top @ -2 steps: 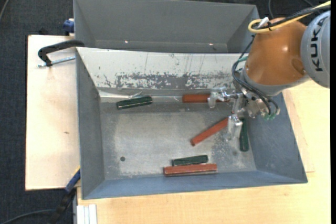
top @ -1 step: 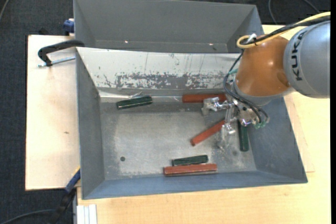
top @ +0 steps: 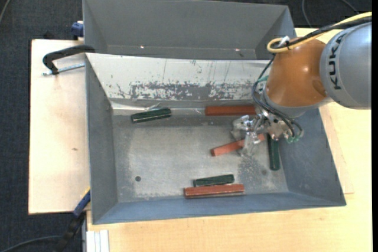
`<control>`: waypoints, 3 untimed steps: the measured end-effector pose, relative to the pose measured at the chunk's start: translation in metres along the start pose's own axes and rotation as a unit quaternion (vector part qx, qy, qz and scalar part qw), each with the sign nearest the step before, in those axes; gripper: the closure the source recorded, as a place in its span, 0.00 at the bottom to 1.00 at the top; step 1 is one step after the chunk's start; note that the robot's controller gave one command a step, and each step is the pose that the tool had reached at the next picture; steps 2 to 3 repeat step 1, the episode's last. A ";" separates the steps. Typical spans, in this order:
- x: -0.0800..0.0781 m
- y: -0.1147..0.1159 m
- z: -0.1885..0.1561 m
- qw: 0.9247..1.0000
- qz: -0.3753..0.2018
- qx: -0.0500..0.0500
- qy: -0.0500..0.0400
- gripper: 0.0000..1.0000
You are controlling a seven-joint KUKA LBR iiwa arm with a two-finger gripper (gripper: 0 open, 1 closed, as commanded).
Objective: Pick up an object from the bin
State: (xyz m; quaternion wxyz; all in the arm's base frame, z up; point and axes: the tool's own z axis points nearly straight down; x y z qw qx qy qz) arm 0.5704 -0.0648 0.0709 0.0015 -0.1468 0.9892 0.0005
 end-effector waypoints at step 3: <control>-0.017 0.018 -0.144 1.000 -0.015 0.002 -0.006 1.00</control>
Offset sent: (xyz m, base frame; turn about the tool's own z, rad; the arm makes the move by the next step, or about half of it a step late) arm 0.0072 0.0206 0.1371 -0.0300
